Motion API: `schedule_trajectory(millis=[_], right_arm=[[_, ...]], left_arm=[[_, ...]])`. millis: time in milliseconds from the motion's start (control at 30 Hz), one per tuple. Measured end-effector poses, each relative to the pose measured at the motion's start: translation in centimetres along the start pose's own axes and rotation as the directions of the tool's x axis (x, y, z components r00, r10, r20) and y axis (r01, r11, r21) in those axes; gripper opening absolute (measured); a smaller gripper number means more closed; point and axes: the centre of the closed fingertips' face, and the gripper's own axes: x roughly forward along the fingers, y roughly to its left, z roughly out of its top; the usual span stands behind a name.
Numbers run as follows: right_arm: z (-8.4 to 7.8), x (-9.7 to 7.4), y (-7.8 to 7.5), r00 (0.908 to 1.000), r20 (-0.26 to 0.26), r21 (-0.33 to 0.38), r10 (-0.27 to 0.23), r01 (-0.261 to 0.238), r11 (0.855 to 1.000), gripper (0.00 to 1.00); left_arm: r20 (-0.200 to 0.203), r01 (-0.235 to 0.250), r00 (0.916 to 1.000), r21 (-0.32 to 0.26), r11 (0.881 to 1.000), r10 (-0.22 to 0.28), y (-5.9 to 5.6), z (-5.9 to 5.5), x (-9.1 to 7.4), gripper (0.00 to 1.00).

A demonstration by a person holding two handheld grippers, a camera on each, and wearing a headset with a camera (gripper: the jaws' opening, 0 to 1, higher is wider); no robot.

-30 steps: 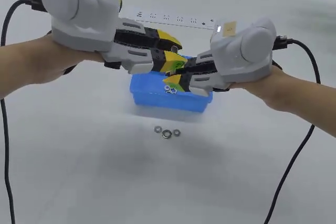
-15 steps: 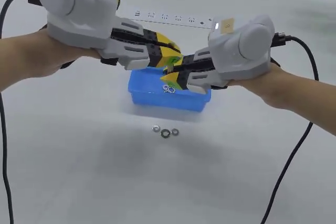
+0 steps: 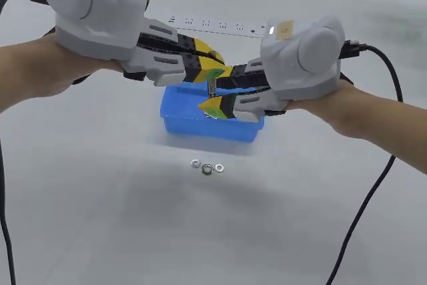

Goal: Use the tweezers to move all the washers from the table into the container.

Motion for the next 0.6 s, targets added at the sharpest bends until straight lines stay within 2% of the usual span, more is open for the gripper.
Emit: schedule_trajectory(millis=[333, 433, 533, 600], right_arm=[[-0.3, -2.0, 1.1, 0.9984, -0.031, -0.055, -0.048, 0.046, 0.997, 0.36], [-0.5, -2.7, 1.9, 0.9984, -0.03, -0.055, -0.048, 0.046, 0.997, 0.38], [-0.6, -3.6, 2.8, 0.9988, -0.019, -0.05, -0.045, 0.044, 0.998, 0.42], [-0.3, -4.2, 3.8, 0.9997, 0.014, -0.025, -0.022, 0.023, 0.999, 0.46]], left_arm=[[0.01, -0.005, 0.9999, 0.025, 1.0, 0.004, -0.9, 1.4, -1.1, 0.06], [0.006, -0.005, 1.0, 0.037, 0.999, 0.005, -0.7, 1.2, -1.7, 0.06], [0.007, -0.007, 1.0, 0.041, 0.999, 0.006, -1.0, 1.3, -2.3, 0.06], [0.013, -0.014, 0.9998, 0.041, 0.999, 0.013, -1.1, 1.5, -2.8, 0.06]])
